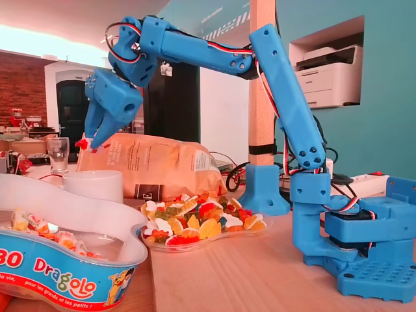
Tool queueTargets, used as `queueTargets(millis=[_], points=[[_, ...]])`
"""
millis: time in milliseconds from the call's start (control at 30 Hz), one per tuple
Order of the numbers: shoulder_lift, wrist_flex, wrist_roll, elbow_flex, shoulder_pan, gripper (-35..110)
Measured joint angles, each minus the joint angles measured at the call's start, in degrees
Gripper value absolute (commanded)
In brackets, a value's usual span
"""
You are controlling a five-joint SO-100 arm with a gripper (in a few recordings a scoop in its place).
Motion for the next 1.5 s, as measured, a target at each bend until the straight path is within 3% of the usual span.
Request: queueTargets(millis=[233, 1500], points=[[-0.4, -5.5, 0.0, 0.0, 1.0, -3], [-5.4, -5.5, -4.0, 0.0, 2.5, 2]])
